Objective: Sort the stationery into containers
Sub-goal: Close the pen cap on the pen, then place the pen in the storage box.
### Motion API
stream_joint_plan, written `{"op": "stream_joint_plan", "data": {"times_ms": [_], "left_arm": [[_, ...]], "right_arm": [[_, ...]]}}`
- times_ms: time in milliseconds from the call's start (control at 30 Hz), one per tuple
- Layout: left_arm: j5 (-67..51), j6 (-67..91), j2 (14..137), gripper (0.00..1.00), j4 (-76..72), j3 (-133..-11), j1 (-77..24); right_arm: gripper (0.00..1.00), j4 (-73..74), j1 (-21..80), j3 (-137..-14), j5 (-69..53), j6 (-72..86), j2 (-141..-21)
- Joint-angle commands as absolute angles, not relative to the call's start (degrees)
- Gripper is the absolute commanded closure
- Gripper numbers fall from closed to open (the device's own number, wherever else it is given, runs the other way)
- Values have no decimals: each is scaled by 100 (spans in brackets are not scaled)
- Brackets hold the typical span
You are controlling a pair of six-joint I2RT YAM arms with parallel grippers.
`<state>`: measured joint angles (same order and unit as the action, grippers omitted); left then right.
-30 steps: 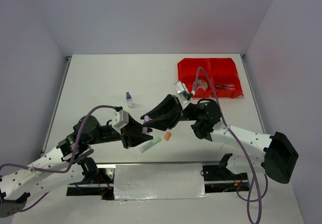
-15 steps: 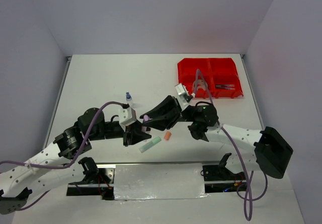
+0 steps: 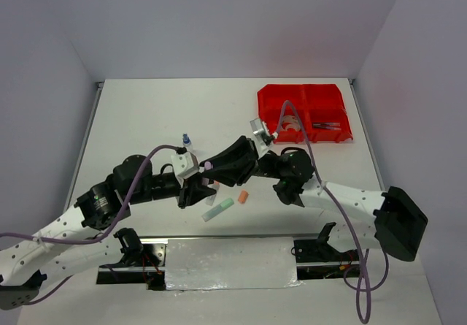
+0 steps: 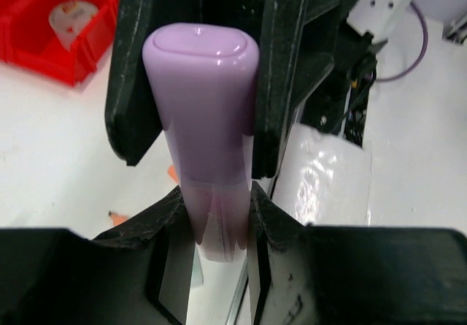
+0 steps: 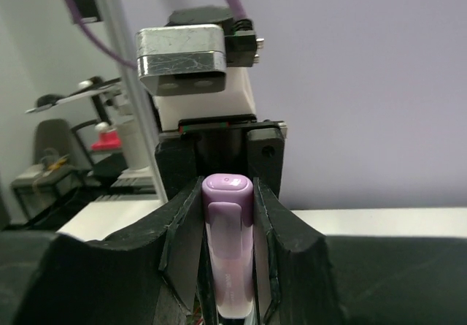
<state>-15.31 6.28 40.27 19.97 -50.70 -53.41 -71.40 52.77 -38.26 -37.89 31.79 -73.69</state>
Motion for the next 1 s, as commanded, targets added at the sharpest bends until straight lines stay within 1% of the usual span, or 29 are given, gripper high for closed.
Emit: {"op": "stream_joint_plan", "data": {"times_ms": [0,67,133,167,200,233,333,367,433,467,500,533,567,700,767,800,867,900,933,967], "left_arm": [[-1328,667,3806,100,-1415,-5276,-5370],[-1213,956,3823,100,-1511,-4994,-5370],[-986,1237,3780,91,-1573,-4625,-5370],[-897,1344,3762,86,-1591,-4553,-5370],[-844,1432,3744,78,-1617,-4501,-5370],[-800,1598,3735,72,-1608,-4439,-5370],[-554,1871,3727,60,-1521,-4316,-5370],[-397,1933,3753,55,-1477,-4298,-5370],[-291,2038,3797,50,-1293,-4315,-5370],[-107,2091,3858,37,-1214,-4368,-5370],[-36,2161,3893,29,-1108,-4403,-5370],[-26,2188,3937,16,-1029,-4447,-5370],[278,2241,3998,1,-828,-4552,-5370],[912,2478,4192,1,-37,-4930,-5370],[1597,2697,4341,1,716,-5228,-5370],[2122,2968,4455,1,999,-5421,-5370],[2590,3268,4552,1,1544,-5589,-5370],[2810,3565,4588,1,2052,-5668,-5370],[3143,3655,4666,1,2257,-5791,-5370],[3251,3743,4719,0,2642,-5862,-5370]], "right_arm": [[100,-3914,5326,-3612,-3431,2857,-7121],[100,-3228,5317,-3691,-2693,2857,-6778],[100,-2901,5317,-3700,-1683,2874,-6243],[100,-2909,5317,-3665,-1566,2865,-6118],[100,-2900,5317,-3639,-1408,2865,-6013],[100,-2892,5317,-3604,-1232,2865,-5890],[100,-2944,5282,-3481,-748,2883,-5459],[100,-3005,5239,-3437,-747,2900,-5319],[100,-3006,5194,-3471,-826,2944,-5239],[100,-2971,5186,-3533,-835,2927,-5195],[100,-2927,5186,-3559,-818,2909,-5177],[100,-2918,5177,-3577,-800,2874,-5151],[100,-2883,5168,-3612,-765,2848,-5098],[100,-2506,5019,-3700,-317,2646,-4878],[100,-2400,4730,-3744,-177,2575,-4720],[100,-2182,4502,-3805,-2,2479,-4641],[100,-2005,4255,-3832,350,2382,-4571],[100,-1926,4115,-3849,421,2260,-4562],[100,-1890,3826,-3884,491,2180,-4562],[100,-1811,3701,-3928,658,2110,-4596]]}}
